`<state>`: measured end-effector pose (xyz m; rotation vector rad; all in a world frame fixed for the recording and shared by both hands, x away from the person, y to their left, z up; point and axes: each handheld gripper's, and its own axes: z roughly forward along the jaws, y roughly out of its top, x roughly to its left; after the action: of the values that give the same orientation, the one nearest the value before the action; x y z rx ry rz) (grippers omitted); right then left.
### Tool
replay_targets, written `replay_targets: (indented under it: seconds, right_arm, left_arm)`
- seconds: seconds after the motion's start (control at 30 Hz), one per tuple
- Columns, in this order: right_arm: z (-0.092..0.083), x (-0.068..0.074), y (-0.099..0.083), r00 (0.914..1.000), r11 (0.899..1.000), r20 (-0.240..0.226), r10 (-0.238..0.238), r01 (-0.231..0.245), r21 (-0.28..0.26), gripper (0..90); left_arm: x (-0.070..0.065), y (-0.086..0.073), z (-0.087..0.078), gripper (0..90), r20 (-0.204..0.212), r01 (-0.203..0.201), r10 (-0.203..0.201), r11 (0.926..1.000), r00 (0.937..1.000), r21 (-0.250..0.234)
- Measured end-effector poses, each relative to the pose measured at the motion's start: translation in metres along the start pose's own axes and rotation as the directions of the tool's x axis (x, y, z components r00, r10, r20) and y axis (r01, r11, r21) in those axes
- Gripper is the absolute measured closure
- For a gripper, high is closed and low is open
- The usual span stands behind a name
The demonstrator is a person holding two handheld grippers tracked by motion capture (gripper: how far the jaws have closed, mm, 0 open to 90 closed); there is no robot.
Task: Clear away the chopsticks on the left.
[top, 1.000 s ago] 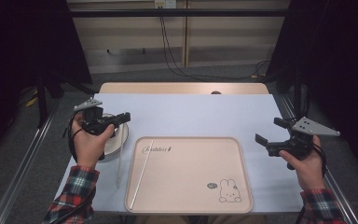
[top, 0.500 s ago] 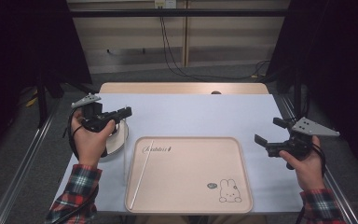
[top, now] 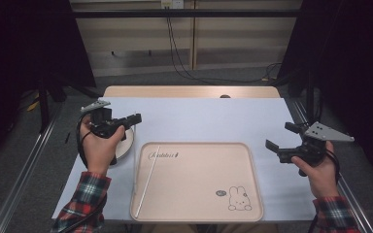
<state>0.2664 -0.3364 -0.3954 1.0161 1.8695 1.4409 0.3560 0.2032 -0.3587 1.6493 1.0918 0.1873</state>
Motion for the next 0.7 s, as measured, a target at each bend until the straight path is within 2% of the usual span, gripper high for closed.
replay_targets:
  seconds: [0.33,0.5,0.7]
  right_arm:
    - [0.000,-0.001,0.000,1.0000,1.000,0.005,0.003,-0.003,0.000,0.0]
    - [0.000,-0.001,0.000,1.0000,1.000,0.004,-0.003,0.003,0.003,0.0]
    - [0.000,-0.001,0.000,1.0000,1.000,0.001,-0.001,0.001,0.004,0.0]
  left_arm:
    - [0.000,-0.010,0.008,87.5,-0.031,0.030,-0.029,0.9986,0.9991,0.043]
    - [0.000,-0.015,0.013,87.2,-0.053,0.024,-0.020,0.9970,0.9984,0.074]
    - [0.002,-0.024,0.019,86.7,-0.072,0.044,-0.038,0.9951,0.9967,0.089]
